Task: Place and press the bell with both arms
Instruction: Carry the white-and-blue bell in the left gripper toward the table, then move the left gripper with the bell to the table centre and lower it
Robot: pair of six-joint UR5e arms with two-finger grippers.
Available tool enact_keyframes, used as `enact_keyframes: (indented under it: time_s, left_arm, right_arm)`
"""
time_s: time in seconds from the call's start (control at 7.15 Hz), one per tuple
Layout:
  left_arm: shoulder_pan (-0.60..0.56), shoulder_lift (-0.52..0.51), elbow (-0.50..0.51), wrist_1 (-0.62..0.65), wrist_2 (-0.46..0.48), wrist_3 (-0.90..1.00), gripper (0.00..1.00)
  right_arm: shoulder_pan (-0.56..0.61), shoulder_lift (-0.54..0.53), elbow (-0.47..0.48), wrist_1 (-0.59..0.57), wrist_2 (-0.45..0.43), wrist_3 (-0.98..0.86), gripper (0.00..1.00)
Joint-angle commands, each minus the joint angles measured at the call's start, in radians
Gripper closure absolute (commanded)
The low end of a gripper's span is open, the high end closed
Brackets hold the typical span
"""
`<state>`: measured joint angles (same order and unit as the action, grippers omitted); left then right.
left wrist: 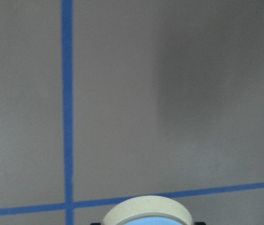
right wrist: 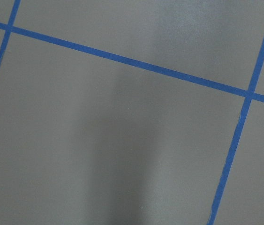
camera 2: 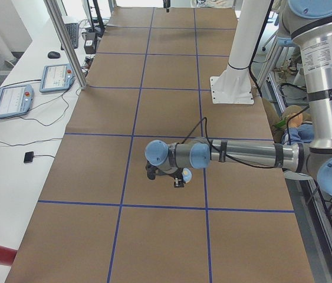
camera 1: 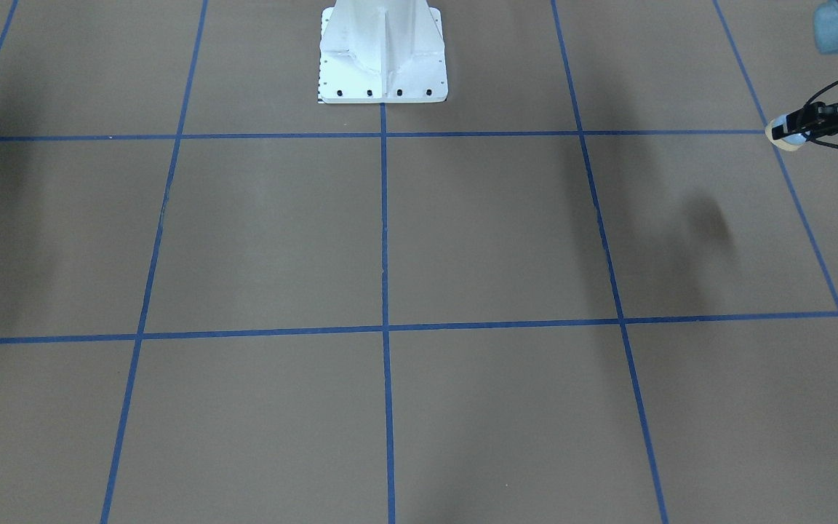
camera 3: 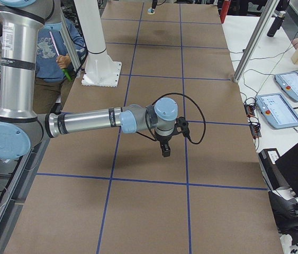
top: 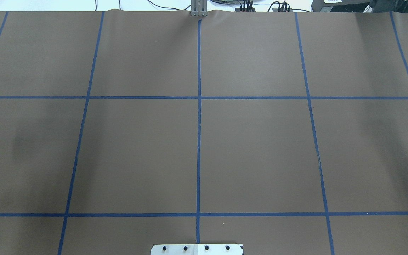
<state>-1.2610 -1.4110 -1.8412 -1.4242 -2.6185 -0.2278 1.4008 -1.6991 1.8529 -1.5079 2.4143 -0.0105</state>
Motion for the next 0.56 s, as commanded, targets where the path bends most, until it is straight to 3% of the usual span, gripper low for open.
enact_keyframes:
  time_s: [0.0,0.28,0.42]
  left_arm:
    - [0.131,-0.238,-0.036,0.025,0.001,-0.34,1.0]
    - [0.314,-0.517,0.043,0.03,0.014,-0.612,1.0]
    - [0.368,-0.68,0.174,0.03,0.023,-0.652,1.0]
  right_arm:
    - [0.0,-0.002,0.003,0.002,0.003,0.0,0.0]
    - [0.001,0.001,0.014,0.002,0.003,-0.002,0.0]
    - [0.0,0.001,0.014,0.015,-0.009,-0.009,0.0]
